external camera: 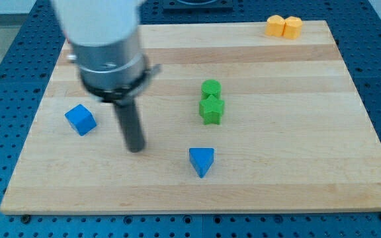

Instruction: Push the blue cube into the blue triangle

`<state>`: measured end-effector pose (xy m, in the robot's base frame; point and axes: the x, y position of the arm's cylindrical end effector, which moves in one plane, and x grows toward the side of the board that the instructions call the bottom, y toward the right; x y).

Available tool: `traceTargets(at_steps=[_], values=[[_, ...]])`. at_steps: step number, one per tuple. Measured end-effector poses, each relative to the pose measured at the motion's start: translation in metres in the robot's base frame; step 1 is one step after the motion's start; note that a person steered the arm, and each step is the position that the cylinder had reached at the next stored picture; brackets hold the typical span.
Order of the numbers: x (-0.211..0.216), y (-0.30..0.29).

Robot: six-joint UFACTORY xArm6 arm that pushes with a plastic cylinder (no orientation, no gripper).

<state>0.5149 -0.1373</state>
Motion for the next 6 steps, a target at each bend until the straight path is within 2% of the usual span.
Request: traceTargets(at_steps=[1, 3, 4, 5, 6], values=[[-0.042, -0.053], [-0.137, -0.047], [-0.136, -0.089], [-0.090, -0.097], [-0.046, -0.059]])
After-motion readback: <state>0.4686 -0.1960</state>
